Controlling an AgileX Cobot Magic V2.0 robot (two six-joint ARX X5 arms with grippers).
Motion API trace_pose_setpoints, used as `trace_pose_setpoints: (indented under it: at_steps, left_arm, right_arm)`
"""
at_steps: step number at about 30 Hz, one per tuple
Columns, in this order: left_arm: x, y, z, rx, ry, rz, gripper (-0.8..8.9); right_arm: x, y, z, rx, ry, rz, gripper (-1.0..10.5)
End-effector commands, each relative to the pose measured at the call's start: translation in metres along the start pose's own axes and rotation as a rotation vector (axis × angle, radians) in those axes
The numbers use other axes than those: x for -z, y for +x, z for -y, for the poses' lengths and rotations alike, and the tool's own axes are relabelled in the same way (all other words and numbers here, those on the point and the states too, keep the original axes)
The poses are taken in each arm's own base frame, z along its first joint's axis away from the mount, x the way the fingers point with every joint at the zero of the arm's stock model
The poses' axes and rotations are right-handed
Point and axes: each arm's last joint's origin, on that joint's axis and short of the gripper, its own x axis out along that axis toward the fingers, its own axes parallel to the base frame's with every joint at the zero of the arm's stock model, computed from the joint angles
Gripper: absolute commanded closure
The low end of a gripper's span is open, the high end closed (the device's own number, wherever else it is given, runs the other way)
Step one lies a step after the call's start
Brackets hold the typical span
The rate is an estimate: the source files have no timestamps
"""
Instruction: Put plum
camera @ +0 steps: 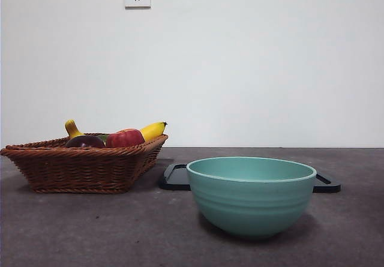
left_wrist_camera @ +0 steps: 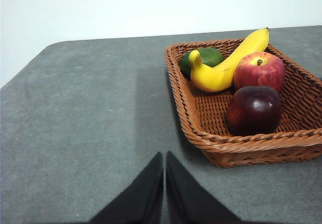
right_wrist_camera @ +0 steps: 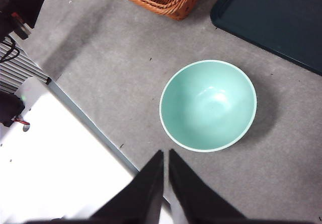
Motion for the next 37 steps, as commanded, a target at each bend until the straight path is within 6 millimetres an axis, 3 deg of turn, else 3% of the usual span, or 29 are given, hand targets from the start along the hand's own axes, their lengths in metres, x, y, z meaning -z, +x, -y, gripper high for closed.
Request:
trace_pose_setpoints:
  at_steps: [1,19,21,25,30,33,37]
  left_arm:
    - [0.007,0.002,0.0,0.001,-0.004,-0.027,8.07]
    - [0.007,0.002,0.0,0.001,-0.004,-0.027,8.07]
    - [0.007,0.002,0.0,0.001,-0.004,-0.027,8.07]
    - [0.007,0.002,0.0,0.001,-0.004,-0.027,8.07]
    - [0.007,0.002,0.0,0.001,-0.004,-0.027,8.07]
    - [0.007,0.002,0.0,0.001,-0.004,-0.027,8.07]
    - [0.007,0.002,0.0,0.001,-0.004,-0.027,8.07]
  right_arm:
    - [-0.004,-0.001,-0.002,-0.008,-0.016,0.013,9.4]
    - [-0.004,-0.001,-0.002,-0.008,-0.016,0.014,9.4]
    - [-0.004,-0.002,-0.002,0.003,-0.077,0.03,9.4]
    - [-0.009,-0.013,0.002,0.108,-0.205,0.165,9.4]
    - [-0.009,-0.034,0.016,0.242,-0.244,0.403,9.4]
    - [-0.001,-0.041,0.029,0.353,-0.251,0.506,9.4]
    - [0.031,-0.034,0.056,0.539,-0.259,0.682,9.4]
